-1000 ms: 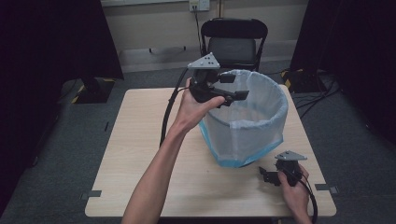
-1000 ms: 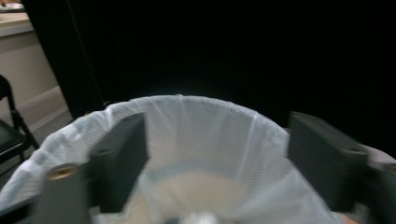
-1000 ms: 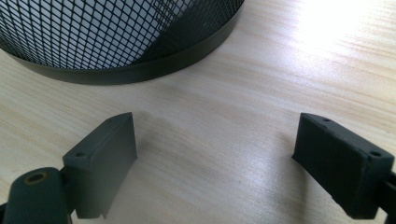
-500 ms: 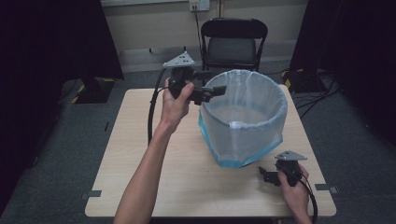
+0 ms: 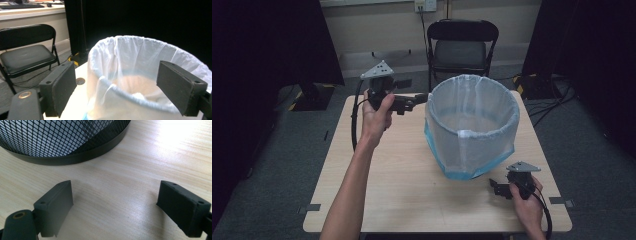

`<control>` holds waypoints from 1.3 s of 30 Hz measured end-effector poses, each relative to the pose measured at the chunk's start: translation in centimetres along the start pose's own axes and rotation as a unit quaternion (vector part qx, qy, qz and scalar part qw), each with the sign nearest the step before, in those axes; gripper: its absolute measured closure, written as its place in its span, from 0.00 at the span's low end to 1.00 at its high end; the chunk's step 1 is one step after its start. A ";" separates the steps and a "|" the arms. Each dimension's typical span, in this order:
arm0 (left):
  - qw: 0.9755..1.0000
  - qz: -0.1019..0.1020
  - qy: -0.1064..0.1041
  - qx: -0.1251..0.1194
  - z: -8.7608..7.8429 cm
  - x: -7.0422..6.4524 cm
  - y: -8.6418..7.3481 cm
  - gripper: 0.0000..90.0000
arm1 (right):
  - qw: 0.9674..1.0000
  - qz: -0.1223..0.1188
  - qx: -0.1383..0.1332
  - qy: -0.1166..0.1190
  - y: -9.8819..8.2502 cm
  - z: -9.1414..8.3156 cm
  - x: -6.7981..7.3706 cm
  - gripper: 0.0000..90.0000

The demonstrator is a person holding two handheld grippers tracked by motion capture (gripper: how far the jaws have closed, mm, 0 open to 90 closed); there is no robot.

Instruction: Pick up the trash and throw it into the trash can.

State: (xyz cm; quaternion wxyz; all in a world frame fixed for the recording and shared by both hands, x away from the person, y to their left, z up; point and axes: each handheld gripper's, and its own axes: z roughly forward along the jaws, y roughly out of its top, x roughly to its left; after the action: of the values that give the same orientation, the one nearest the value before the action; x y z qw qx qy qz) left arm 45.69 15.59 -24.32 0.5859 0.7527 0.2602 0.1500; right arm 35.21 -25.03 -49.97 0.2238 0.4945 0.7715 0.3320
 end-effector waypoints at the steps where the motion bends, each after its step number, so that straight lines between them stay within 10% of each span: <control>1: 1.000 0.000 0.002 0.000 -0.4 0.2 -0.2 0.17 | 1.000 0.000 0.000 0.000 0.0 0.0 0.0 0.13; 24: 0.996 -0.021 0.084 0.024 -7.3 2.7 -5.9 0.18 | 1.000 0.000 0.000 0.000 0.0 0.0 0.0 0.13; 39: 0.987 -0.029 0.145 0.067 -11.1 2.3 -12.7 0.18 | 1.000 0.000 0.000 0.000 0.0 0.0 0.0 0.13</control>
State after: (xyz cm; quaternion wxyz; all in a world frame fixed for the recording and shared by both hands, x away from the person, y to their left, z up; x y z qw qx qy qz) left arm 38.94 28.04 -33.76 0.4941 0.7529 0.3736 0.2223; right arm 35.21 -25.02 -49.97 0.2237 0.4948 0.7713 0.3322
